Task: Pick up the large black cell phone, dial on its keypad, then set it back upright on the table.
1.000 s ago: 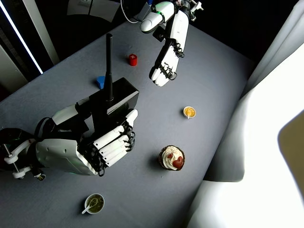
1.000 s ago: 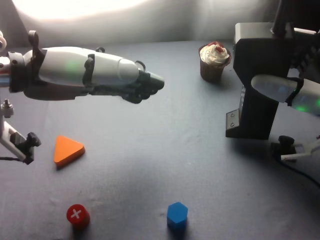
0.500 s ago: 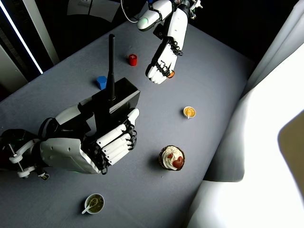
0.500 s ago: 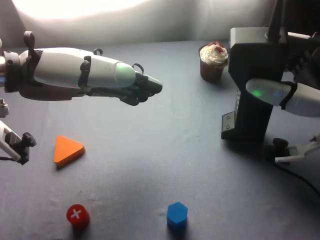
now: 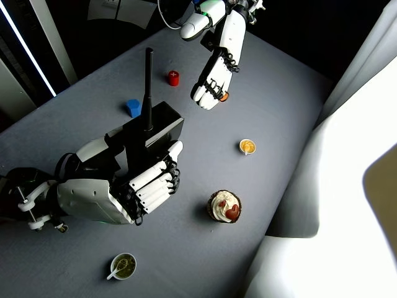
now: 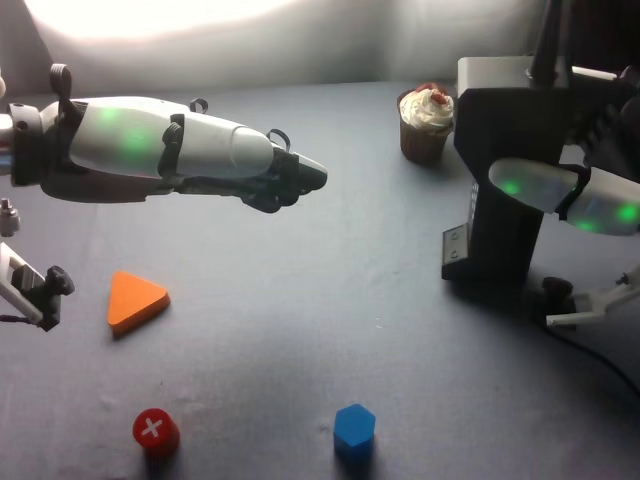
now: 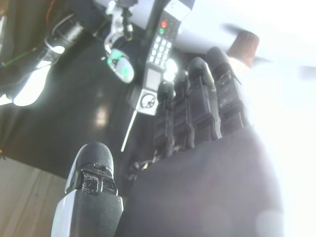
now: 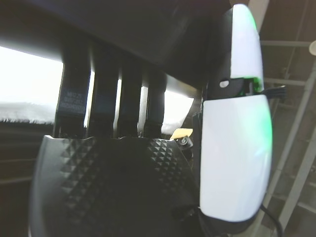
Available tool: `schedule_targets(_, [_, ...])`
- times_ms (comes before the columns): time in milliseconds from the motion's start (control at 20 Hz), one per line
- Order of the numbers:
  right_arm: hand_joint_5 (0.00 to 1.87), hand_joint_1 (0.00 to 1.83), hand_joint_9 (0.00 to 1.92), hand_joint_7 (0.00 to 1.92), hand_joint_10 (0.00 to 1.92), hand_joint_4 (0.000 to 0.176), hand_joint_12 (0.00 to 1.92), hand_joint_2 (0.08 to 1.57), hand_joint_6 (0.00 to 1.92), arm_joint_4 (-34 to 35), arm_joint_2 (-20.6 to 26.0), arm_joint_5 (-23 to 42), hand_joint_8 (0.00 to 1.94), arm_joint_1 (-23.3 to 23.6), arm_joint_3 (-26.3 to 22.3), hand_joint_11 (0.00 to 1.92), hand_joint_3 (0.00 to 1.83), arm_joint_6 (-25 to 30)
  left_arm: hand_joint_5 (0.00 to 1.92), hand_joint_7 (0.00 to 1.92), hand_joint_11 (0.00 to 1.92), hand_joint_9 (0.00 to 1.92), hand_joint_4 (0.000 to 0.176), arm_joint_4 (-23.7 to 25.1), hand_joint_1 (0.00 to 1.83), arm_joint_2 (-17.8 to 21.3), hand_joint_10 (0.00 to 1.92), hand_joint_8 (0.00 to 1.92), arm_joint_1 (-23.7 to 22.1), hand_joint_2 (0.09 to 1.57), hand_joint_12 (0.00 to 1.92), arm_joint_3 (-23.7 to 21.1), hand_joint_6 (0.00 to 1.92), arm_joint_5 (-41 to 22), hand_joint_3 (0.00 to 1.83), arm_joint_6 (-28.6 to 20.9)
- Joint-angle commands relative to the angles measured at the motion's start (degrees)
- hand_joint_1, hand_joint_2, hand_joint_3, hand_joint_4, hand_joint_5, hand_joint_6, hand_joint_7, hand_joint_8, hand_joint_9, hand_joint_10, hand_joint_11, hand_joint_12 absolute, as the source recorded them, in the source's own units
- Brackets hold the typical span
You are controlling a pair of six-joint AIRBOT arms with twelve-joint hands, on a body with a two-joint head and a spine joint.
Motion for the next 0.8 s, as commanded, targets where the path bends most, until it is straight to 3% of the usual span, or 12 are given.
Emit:
schedule_targets(0, [0.95,1.37,0.9,0.85,1.35,0.0,1.28,1.14,0.91,0.32,0.34,8.44,1.13,0.11,0.33,0.88,0.0,1.35,0.26,0.22,0.0,0.19,0.0,-3.97,0.0,0.43,0.0,0.0,-1.51,1.23,0.44,-0.4,0.0,-3.2,0.0,-0.54])
schedule_targets(50, [0.95,1.37,0.9,0.84,1.35,0.0,1.27,1.14,0.91,0.32,0.34,8.44,1.14,0.11,0.33,0.9,0.0,1.35,0.24,0.21,0.0,0.17,0.0,-3.97,0.0,0.43,0.0,0.0,-1.51,1.24,0.4,-0.45,0.0,-3.2,0.0,-0.54])
schedule_targets(300, [0.93,1.37,0.91,0.85,1.33,0.0,1.24,1.14,0.94,0.31,0.33,8.45,1.11,-0.08,0.28,0.91,0.0,1.35,0.28,0.24,0.0,0.22,0.0,-3.97,0.02,0.43,0.01,0.0,-1.44,1.22,0.53,-0.62,0.01,-3.2,0.0,-0.54])
schedule_targets(600, [0.92,1.37,0.93,0.87,1.3,0.0,1.14,1.13,0.91,0.33,0.24,8.59,1.11,-0.58,0.5,0.95,0.0,1.36,0.27,0.23,0.0,0.21,0.0,-3.97,0.02,0.52,0.01,0.01,-1.27,1.23,0.5,-1.18,0.01,-3.2,0.0,-0.54])
schedule_targets(700, [0.93,1.37,0.94,0.89,1.28,0.0,1.11,1.13,0.92,0.33,0.23,8.65,1.07,-0.89,0.54,0.94,0.0,1.41,0.23,0.2,0.0,0.16,0.0,-3.97,0.01,0.52,0.0,0.0,-1.2,1.23,0.38,-1.4,0.0,-3.2,0.0,-0.54])
schedule_targets(750, [0.91,1.46,0.93,0.85,1.16,0.0,1.43,1.12,0.9,0.33,0.23,8.71,1.07,-0.96,0.54,0.92,0.01,1.44,0.23,0.2,0.0,0.17,0.0,-3.97,0.0,0.52,0.01,0.0,-1.18,1.24,0.39,-1.53,0.0,-3.2,0.0,-0.54])
